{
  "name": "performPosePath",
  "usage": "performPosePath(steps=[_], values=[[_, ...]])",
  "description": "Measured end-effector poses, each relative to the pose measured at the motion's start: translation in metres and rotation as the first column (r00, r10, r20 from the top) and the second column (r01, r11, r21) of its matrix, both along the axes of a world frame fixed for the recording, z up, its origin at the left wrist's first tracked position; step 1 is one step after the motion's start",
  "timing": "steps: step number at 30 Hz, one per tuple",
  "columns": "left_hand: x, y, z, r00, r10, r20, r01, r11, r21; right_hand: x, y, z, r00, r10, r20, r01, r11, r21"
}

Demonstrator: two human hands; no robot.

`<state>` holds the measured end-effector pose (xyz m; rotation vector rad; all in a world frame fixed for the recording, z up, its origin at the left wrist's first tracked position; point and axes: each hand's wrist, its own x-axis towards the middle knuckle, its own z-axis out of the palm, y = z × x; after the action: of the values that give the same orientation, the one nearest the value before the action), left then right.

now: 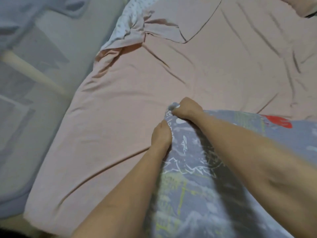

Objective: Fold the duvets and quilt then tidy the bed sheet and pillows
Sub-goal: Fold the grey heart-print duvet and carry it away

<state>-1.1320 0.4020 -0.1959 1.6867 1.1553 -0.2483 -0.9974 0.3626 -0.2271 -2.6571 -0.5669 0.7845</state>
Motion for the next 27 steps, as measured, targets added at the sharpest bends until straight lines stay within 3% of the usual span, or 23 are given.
performPosePath(steps=[1,3,5,7,8,9,11,12,14,17,19,21,23,27], values=[[-0.001,-0.002,-0.004,0.999,-0.018,0.030,0.017,1.000,0.017,-0.001,0.000,0.003,0.993,-0.118,-0.018,0.120,0.983,0.142],[0.000,-0.008,0.002,0.995,-0.011,0.095,0.005,0.998,0.067,0.002,0.011,0.021,0.948,-0.317,-0.035,0.301,0.852,0.429],[0.010,-0.004,0.015,0.986,0.026,0.163,-0.055,0.984,0.172,0.013,0.026,0.044,0.912,-0.410,-0.019,0.325,0.694,0.642],[0.019,0.007,0.020,0.969,-0.012,0.247,-0.049,0.970,0.240,0.018,0.035,0.054,0.895,-0.442,0.055,0.268,0.635,0.725],[0.020,0.011,0.017,0.965,-0.062,0.256,-0.007,0.966,0.260,0.019,0.034,0.050,0.907,-0.407,0.108,0.220,0.677,0.702],[0.018,0.011,0.011,0.965,-0.131,0.226,0.068,0.961,0.268,0.017,0.029,0.038,0.933,-0.311,0.180,0.144,0.782,0.606],[0.000,0.000,-0.004,0.950,-0.304,0.068,0.275,0.921,0.274,0.006,0.014,0.018,0.963,-0.005,0.269,-0.068,0.963,0.260],[-0.011,-0.010,-0.010,0.924,-0.382,-0.019,0.370,0.880,0.298,0.001,0.005,0.013,0.949,0.135,0.283,-0.167,0.982,0.091],[-0.029,-0.031,-0.013,0.858,-0.500,-0.118,0.501,0.761,0.411,-0.010,-0.026,0.015,0.882,0.254,0.398,-0.257,0.965,-0.045],[-0.046,-0.045,-0.009,0.725,-0.663,-0.183,0.629,0.532,0.567,-0.034,-0.102,0.023,0.804,0.195,0.562,-0.152,0.981,-0.122],[-0.051,-0.048,-0.007,0.598,-0.771,-0.220,0.703,0.374,0.605,-0.058,-0.170,0.021,0.852,0.102,0.513,0.016,0.975,-0.220],[-0.051,-0.064,0.003,0.444,-0.850,-0.284,0.781,0.213,0.587,-0.086,-0.244,0.022,0.904,0.018,0.427,0.134,0.937,-0.323],[-0.049,-0.079,0.011,0.355,-0.870,-0.343,0.839,0.135,0.527,-0.110,-0.291,0.022,0.940,-0.015,0.341,0.158,0.905,-0.396],[-0.047,-0.146,0.034,0.154,-0.874,-0.460,0.937,-0.019,0.349,-0.163,-0.343,0.030,0.958,-0.150,0.245,0.234,0.901,-0.366]])
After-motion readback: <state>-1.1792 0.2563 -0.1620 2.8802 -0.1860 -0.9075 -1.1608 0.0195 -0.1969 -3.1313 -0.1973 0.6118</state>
